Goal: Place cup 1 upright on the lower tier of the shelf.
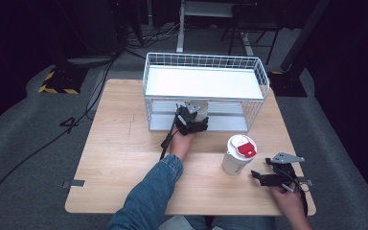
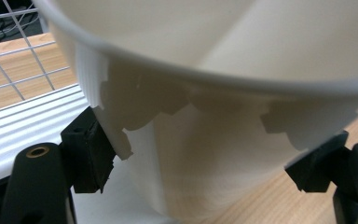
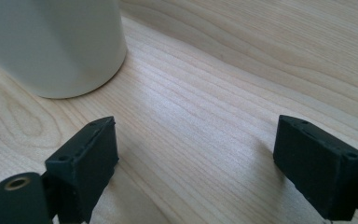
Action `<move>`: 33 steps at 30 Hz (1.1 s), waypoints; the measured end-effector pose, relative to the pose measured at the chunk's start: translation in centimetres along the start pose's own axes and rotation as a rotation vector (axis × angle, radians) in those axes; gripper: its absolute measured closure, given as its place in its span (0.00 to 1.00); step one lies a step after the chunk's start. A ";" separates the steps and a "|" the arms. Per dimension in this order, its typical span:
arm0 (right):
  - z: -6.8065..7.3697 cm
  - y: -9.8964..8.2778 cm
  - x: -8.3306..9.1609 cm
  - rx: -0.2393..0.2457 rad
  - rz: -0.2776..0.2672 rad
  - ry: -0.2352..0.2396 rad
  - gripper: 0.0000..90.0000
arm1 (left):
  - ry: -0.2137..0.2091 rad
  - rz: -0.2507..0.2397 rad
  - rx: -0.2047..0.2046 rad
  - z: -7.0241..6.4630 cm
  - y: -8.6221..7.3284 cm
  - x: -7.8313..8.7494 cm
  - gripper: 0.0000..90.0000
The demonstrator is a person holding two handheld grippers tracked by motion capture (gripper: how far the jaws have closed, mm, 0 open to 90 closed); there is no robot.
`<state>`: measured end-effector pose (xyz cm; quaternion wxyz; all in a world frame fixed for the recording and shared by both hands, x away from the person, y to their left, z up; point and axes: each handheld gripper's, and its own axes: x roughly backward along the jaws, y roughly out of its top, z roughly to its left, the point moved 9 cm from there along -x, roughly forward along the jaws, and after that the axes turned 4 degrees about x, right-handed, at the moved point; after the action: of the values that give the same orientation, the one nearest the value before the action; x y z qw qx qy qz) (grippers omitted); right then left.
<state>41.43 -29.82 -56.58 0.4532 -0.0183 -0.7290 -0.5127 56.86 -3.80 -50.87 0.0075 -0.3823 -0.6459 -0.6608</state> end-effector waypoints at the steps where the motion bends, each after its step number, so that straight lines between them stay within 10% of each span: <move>1: 0.0 0.0 0.0 0.000 0.000 0.000 0.16 | 0.004 -0.003 0.001 0.1 0.0 -0.2 0.25; 33: 0.0 0.0 0.0 -0.007 0.000 -0.005 0.16 | 0.024 0.032 0.013 0.0 -0.5 -3.1 0.25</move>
<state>41.47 -29.79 -56.59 0.4514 -0.0211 -0.7284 -0.5150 58.80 -5.24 -52.90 0.0284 -0.3847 -0.6438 -0.6608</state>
